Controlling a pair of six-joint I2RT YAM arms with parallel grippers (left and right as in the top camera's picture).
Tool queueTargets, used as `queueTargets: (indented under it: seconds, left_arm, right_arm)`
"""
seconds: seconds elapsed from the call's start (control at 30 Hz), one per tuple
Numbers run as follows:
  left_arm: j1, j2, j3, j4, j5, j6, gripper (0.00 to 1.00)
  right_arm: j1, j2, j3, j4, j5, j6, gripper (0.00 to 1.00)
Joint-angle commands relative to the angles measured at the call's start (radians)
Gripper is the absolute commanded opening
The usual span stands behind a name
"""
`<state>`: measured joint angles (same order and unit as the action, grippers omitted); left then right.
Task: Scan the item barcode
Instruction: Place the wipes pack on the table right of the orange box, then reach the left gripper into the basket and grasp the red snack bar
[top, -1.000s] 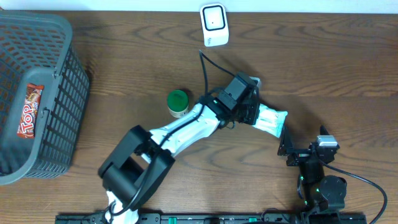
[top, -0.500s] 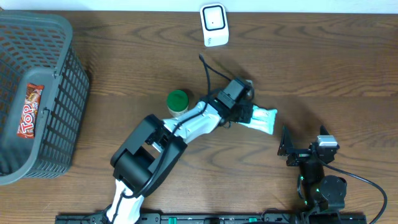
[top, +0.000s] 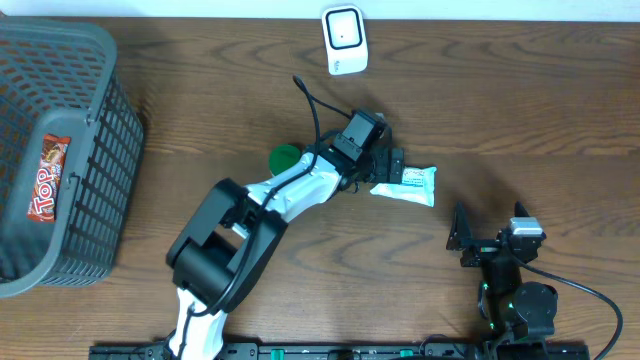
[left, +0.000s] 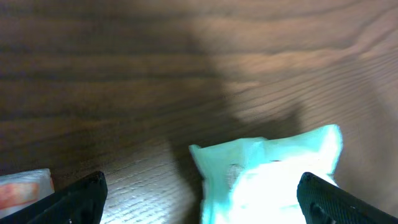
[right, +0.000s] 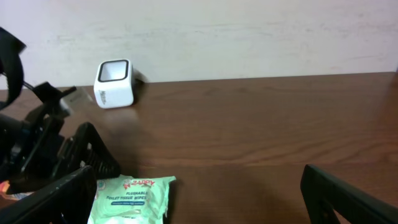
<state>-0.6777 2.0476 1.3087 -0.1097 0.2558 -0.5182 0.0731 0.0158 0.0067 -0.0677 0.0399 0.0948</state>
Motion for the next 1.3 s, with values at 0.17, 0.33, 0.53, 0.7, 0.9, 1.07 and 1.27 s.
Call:
queueTargets:
  seconds: [0.17,0.33,0.53,0.7,0.9,1.07,1.27]
  left_arm:
    - [0.034,-0.388,0.023,-0.045,-0.01,0.123,0.98]
    - [0.159,-0.639,0.023,-0.125,-0.015,0.214,0.98]
    - [0.546,-0.904,0.023,-0.296,-0.026,0.252,0.98]
    - [0.931,-0.968,0.023,-0.446,-0.047,0.252,0.98]
    - [1.278,-0.922,0.023,-0.541,-0.028,0.251,0.98]
    - [1.464,-0.846,0.023,-0.541,-0.04,0.166,0.98]
    - [1.53,-0.665,0.023,-0.523,-0.041,0.293,0.98]
  right_arm:
    - [-0.008,-0.003,-0.001,-0.004,0.0,-0.006,0.99]
    - [-0.008,-0.003,-0.001,-0.004,-0.001,-0.006,0.99]
    - [-0.008,-0.003,-0.001,-0.004,-0.001,-0.006,0.99]
    - [-0.008,-0.003,-0.001,-0.004,-0.001,-0.006,0.99]
    - [-0.008,-0.003,-0.001,-0.004,-0.001,-0.006,0.99]
    - [-0.008,-0.003,-0.001,-0.004,-0.001,-0.006,0.99]
    - [-0.008,-0.003,-0.001,-0.004,-0.001,-0.006,0.99]
